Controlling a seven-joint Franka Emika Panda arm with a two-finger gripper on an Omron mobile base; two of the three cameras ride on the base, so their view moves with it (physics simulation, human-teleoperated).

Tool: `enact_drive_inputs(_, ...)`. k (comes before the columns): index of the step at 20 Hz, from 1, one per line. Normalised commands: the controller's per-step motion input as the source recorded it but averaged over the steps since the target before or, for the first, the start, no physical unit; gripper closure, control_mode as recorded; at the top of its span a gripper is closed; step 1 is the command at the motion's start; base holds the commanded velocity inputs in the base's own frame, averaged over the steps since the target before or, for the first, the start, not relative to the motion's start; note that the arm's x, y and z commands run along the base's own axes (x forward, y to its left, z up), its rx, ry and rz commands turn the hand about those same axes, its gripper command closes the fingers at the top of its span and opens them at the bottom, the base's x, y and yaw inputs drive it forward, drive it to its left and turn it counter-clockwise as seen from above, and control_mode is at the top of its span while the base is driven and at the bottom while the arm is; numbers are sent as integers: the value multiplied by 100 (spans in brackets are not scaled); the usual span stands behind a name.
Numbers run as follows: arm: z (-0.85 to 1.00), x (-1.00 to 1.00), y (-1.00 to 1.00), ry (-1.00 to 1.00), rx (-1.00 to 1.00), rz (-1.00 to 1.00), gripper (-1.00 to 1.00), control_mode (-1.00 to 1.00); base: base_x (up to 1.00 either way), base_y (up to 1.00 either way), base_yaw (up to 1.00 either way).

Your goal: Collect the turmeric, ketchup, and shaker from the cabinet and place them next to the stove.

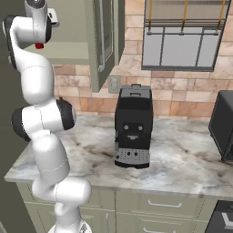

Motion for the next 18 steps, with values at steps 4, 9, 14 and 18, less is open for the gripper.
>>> enact_drive_inputs(4,-1,13,10,0,0,0,-100,-100,0,0,0)
enact_drive_inputs(9,-3,8,22,0,0,0,-100,-100,0,0,0)
enact_drive_inputs(14,-1,11,17,1,0,0,-100,-100,0,0,0)
enact_drive_inputs(18,-2,9,15,1,0,0,-100,-100,0,0,0)
